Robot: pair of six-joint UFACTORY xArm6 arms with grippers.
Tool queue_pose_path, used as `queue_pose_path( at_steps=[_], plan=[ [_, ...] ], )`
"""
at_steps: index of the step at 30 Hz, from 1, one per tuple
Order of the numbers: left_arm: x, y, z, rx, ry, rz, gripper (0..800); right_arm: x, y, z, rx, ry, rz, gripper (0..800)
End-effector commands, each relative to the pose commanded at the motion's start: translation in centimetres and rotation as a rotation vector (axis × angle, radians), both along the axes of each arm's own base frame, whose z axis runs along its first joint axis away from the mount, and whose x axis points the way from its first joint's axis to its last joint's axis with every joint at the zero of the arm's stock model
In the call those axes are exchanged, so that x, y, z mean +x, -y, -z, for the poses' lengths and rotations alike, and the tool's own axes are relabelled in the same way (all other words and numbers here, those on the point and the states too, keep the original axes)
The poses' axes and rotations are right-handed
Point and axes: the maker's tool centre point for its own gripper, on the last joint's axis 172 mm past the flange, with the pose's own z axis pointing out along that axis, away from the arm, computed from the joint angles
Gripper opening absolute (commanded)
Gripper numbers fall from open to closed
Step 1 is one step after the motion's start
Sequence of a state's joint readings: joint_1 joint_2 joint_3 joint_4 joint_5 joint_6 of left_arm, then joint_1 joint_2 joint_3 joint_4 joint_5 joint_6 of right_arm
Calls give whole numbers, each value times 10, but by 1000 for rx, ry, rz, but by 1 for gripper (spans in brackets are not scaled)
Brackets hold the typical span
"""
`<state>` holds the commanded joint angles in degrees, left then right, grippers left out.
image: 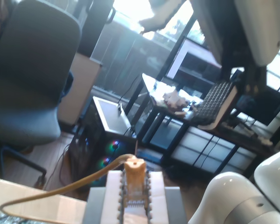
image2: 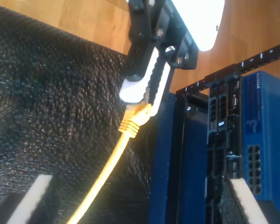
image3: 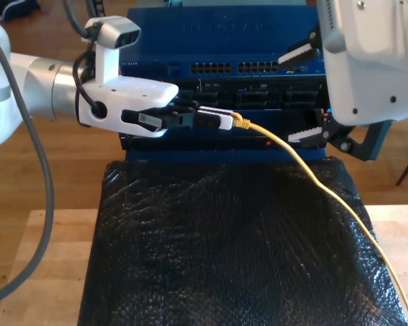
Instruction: Grab the cable and plug it in
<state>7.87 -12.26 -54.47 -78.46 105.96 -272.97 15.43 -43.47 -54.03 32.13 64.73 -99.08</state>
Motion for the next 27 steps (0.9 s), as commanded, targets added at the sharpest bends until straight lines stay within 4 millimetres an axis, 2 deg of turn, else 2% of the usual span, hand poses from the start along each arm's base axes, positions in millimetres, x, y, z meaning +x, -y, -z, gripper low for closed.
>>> queue_pose_path(
  at_steps=[5,13,22,27],
  plan=[
    [1,0,4,-9,-21,7,2,-4,-5,10,-13,-6,-32,800],
    [-4,0,9,-29,-52,39,2,-18,-4,2,4,19,-31,797],
    [-9,0,19,-68,-113,86,3,-9,-4,5,10,33,-13,799],
    [-13,1,9,-136,-138,120,3,-9,-4,4,20,32,-10,799]
  ],
)
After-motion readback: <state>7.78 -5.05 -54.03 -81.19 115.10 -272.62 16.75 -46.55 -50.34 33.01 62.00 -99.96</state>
